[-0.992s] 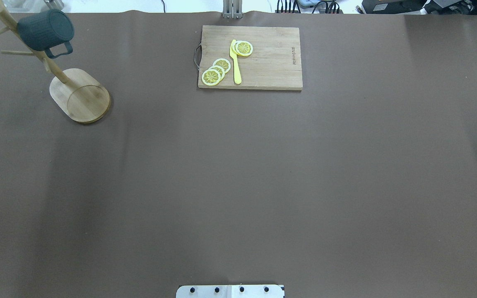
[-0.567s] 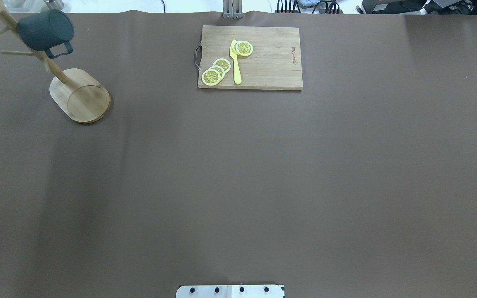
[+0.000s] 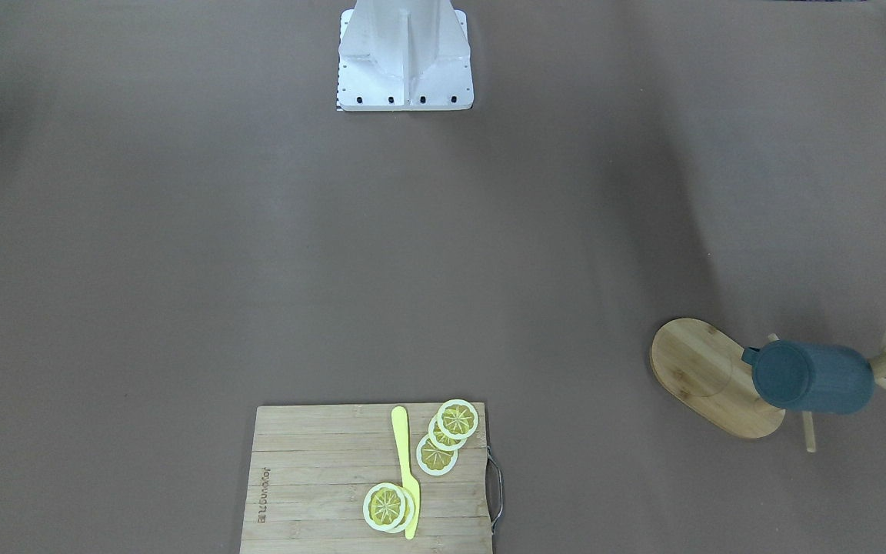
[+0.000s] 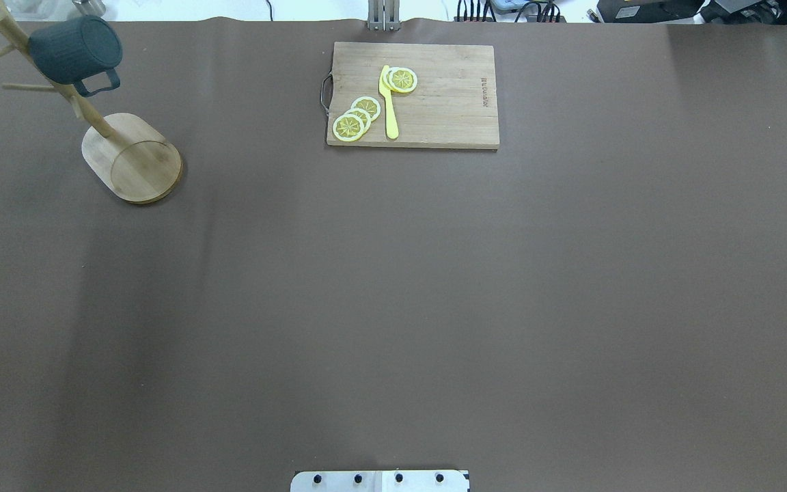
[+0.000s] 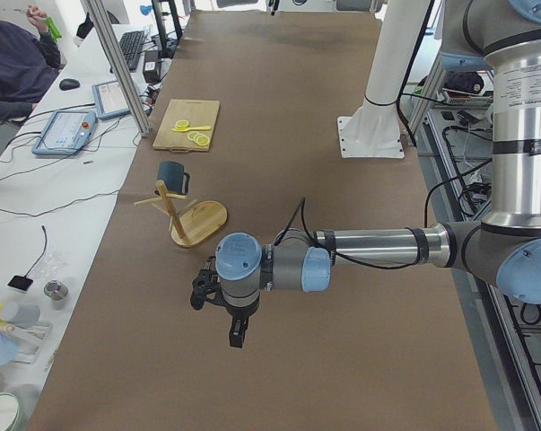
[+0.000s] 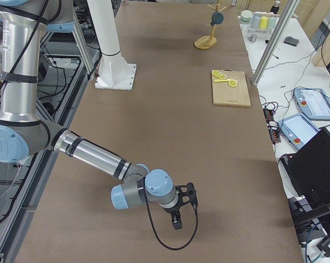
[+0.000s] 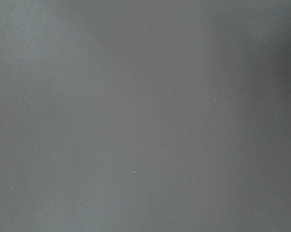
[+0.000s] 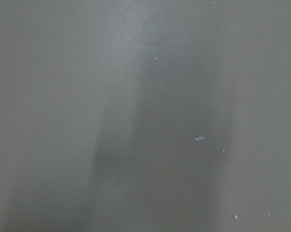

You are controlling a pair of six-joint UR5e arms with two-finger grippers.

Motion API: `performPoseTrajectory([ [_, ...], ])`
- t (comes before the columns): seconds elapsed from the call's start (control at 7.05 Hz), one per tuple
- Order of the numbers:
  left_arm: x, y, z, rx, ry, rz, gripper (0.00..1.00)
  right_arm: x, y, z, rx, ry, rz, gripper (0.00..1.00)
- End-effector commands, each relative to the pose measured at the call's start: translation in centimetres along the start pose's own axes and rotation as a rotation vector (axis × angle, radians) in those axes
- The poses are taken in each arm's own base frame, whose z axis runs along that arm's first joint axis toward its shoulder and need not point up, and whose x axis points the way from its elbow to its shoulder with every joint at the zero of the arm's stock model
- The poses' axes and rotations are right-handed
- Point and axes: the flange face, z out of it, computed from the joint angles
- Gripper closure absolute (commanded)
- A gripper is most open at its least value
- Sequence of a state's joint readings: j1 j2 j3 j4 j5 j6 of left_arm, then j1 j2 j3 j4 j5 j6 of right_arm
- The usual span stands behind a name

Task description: Hang cup on storage rack

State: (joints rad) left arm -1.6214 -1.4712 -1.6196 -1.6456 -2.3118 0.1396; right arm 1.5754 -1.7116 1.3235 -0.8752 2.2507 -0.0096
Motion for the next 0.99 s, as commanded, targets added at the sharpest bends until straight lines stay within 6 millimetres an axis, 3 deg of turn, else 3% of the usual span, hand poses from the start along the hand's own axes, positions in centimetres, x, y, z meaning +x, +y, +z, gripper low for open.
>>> performPoseTrajectory([
  [0.0,-0.1,0.1,0.1,-0.003,0.0,-0.003,0.01,-4.3,-3.7,-3.8,-0.137,-0.007,0.084,0.0],
  [0.14,-0.1,0.1,0.1,-0.003,0.0,-0.003,0.01,-7.0,-4.8,-6.9,-0.213,-0.001,0.135,0.0],
  [0.28,-0.2,0.2,0.2,-0.005,0.001,-0.005,0.01,-8.1,-4.7,-8.2,-0.268,-0.005,0.18,0.0],
  [0.85,-0.3,0.2,0.3,-0.007,0.001,-0.008,0.01,-8.0,-4.3,-7.8,-0.281,-0.018,0.193,0.0],
])
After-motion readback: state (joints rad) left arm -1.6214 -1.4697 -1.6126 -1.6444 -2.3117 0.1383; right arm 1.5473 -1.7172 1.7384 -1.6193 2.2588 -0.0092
